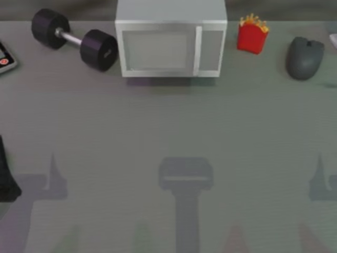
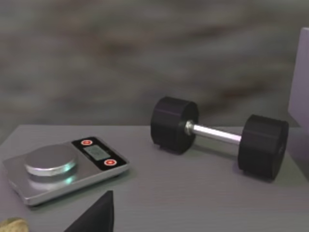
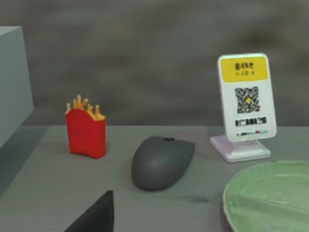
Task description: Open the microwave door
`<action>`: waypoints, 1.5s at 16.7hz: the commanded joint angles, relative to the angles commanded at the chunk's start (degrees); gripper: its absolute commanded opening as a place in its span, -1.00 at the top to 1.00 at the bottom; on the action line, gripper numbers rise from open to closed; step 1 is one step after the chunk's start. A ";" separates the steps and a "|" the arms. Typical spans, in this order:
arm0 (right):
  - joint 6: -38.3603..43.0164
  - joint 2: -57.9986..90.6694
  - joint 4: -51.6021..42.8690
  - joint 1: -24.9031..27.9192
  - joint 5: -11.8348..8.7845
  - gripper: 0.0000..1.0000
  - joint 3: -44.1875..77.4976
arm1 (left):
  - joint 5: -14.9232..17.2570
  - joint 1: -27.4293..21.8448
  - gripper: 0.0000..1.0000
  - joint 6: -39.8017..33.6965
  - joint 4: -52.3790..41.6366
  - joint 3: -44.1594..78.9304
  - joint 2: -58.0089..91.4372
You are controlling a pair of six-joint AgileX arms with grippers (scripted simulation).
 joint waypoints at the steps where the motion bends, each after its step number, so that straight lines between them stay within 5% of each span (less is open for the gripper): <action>1: 0.00 0.00 0.00 0.00 0.00 -1.00 0.00 | 0.00 0.00 -1.00 0.00 0.00 0.00 0.00; 9: 0.00 0.00 0.00 0.00 0.00 -1.00 0.00 | -3.75 -7.09 -1.00 -5.85 -6.45 16.37 16.79; 25: 0.00 0.00 0.00 0.00 0.00 -1.00 0.00 | -22.54 -37.46 -1.00 -31.57 -39.07 99.90 110.66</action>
